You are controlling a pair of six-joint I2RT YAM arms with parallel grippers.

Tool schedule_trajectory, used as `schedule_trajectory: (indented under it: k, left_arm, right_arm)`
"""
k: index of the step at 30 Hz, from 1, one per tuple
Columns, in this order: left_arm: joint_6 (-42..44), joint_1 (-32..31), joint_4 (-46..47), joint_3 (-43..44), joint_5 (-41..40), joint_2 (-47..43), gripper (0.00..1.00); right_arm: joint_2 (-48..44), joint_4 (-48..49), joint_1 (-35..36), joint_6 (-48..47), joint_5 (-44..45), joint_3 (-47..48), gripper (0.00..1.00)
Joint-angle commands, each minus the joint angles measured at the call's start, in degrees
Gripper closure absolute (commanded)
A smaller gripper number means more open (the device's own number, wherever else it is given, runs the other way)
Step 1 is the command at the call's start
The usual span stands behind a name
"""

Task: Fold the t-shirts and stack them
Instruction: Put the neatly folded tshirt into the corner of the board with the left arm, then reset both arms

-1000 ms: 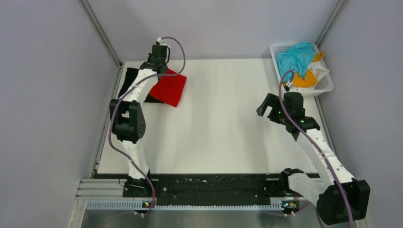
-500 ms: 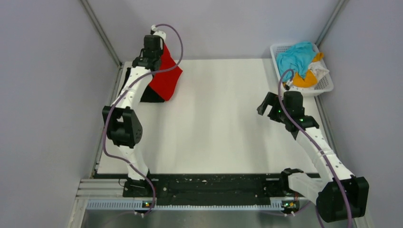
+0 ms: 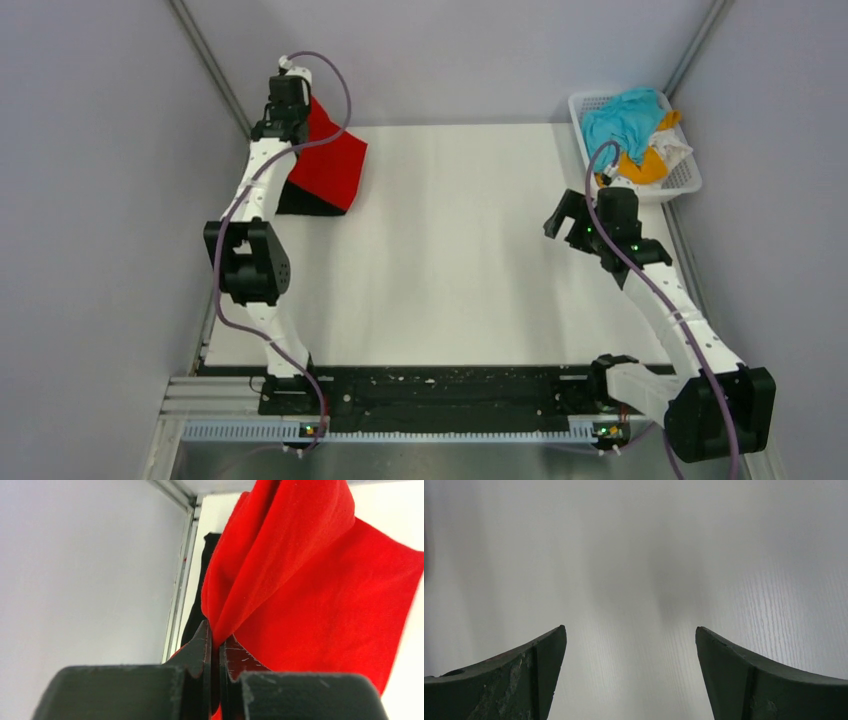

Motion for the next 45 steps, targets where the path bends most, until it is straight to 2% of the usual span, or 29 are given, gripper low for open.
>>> schedule_trajectory:
  k: [1, 5, 6, 8, 9, 10, 11, 12, 13, 15, 18, 28, 33, 37, 39, 42, 45]
  left_arm:
    - [-1.5, 4.6, 2.3, 1.1, 2.3, 3.8, 1.0]
    - [-2.8, 8.4, 3.3, 2.7, 6.0, 8.6, 1.0]
    - [-3.4, 9.2, 3.4, 4.1, 5.7, 10.0, 0.94]
    - [-5.3, 11.0, 2.0, 8.6, 3.0, 13.2, 0.88]
    - [-6.2, 11.9, 0.2, 11.4, 1.6, 15.4, 0.81]
    - [-7.2, 12.9, -1.5, 13.8, 0.6, 16.5, 0.6]
    - [-8.4, 13.7, -3.1, 15.7, 0.0, 16.9, 0.24]
    - [-9.6, 14.5, -4.0, 16.6, 0.2, 16.6, 0.04]
    - [-10.9, 15.0, -4.2, 16.6, 0.6, 15.6, 0.02]
    - [-14.1, 15.5, -3.8, 15.1, 2.5, 12.3, 0.01]
    - [-17.9, 15.4, -0.6, 8.9, 9.9, 5.3, 0.01]
    - [-36.4, 14.6, 10.5, -17.3, 39.0, -14.9, 0.01]
    - [-42.3, 8.8, 18.2, -40.0, 37.3, -28.6, 0.01]
    - [-43.4, -1.5, 19.8, -53.5, 29.4, -36.4, 0.01]
    - [-45.6, -4.8, 20.5, -58.3, 28.1, -39.2, 0.01]
    - [-49.6, -5.3, 20.5, -63.6, 32.6, -42.0, 0.01]
    - [-50.5, -6.7, 21.1, -67.2, 32.0, -44.2, 0.01]
  right_arm:
    - [1.1, 0.0, -0.6, -0.8, 1.4, 4.6, 0.01]
    - [1.7, -0.7, -0.6, -0.9, 1.4, 5.8, 0.01]
    - [1.8, -0.8, -0.6, -0.8, 1.4, 6.0, 0.01]
    - [2.1, -1.2, -0.6, -0.7, 1.4, 6.4, 0.01]
    - [2.3, -1.5, -0.6, -0.6, 1.3, 6.7, 0.01]
    - [2.3, -1.8, -0.6, -0.5, 1.4, 7.0, 0.01]
    - [2.3, -2.1, -0.6, -0.3, 1.4, 7.1, 0.01]
    - [2.3, -2.4, -0.6, -0.3, 1.5, 7.4, 0.01]
    - [2.1, -2.6, -0.6, -0.2, 1.6, 7.5, 0.01]
    - [1.3, -3.1, -0.6, 0.1, 2.2, 7.8, 0.01]
    - [-0.5, -3.1, -0.6, 0.3, 3.0, 7.8, 0.01]
    - [-5.4, -2.9, -0.6, 2.9, 3.8, 3.4, 0.01]
    - [-8.1, -1.3, -0.7, 3.1, 4.4, -1.4, 0.01]
    - [-10.2, 0.4, -0.6, 4.8, 5.5, -5.8, 0.01]
    - [-11.5, 1.1, -0.6, 5.5, 6.7, -8.0, 0.01]
    - [-12.9, 2.8, -0.7, 5.8, 7.9, -11.2, 0.01]
    - [-13.8, 3.6, -0.6, 6.6, 8.9, -13.4, 0.01]
